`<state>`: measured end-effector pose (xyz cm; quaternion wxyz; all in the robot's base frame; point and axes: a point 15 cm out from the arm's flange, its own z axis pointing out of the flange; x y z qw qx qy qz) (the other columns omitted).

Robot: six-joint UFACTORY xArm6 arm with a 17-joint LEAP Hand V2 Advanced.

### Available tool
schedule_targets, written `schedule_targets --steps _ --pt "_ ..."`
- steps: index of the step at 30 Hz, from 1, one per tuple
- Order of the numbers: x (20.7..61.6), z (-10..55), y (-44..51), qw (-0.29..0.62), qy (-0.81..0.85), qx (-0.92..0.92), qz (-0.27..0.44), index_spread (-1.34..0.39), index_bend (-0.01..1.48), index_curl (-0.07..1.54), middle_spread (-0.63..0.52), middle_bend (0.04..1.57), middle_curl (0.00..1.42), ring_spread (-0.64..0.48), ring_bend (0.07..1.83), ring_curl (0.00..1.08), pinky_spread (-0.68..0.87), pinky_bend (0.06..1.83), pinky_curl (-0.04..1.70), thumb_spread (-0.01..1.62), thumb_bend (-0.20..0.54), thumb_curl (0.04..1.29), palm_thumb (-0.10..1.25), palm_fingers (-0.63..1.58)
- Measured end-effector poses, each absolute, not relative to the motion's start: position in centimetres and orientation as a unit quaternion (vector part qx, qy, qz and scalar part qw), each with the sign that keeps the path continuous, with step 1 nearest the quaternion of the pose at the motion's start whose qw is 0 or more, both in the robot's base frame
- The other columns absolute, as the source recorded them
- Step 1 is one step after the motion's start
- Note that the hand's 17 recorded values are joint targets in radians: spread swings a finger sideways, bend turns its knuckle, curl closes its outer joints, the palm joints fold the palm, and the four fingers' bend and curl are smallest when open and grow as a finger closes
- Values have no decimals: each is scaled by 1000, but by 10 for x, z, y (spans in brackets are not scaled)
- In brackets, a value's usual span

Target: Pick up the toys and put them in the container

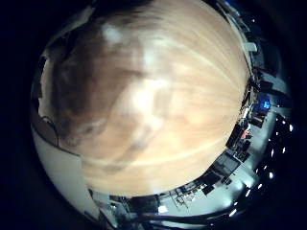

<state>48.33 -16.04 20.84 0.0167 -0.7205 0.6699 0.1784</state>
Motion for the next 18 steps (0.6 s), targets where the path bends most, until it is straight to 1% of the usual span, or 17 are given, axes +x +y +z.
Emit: schedule_targets --steps 4,7,12,13,14,16,18 --pt "459 251 -171 34 674 -722 152 -594 219 609 -390 796 574 -321 1154 466 -498 1173 454 945 -37 319 755 1038" --pt "448 287 -181 47 675 -726 122 -599 181 608 -401 715 562 -343 1131 469 -500 1197 471 945 -38 312 717 963" --pt "436 342 -184 65 675 -732 69 -588 159 587 -413 588 543 -367 1110 472 -512 1229 494 942 -45 302 645 759" --pt "436 348 -184 68 675 -732 63 -578 160 583 -410 559 539 -372 1103 476 -516 1233 501 943 -42 300 631 682" --pt "436 352 -182 73 675 -732 61 -577 161 579 -406 545 536 -375 1097 474 -517 1229 500 945 -41 298 625 656" --pt "439 356 -177 88 675 -730 59 -562 166 564 -387 496 523 -376 1067 467 -518 1218 500 946 -41 296 598 544" --pt "443 358 -175 97 676 -729 58 -552 193 557 -364 487 520 -365 978 444 -496 1185 494 947 -38 294 577 436"
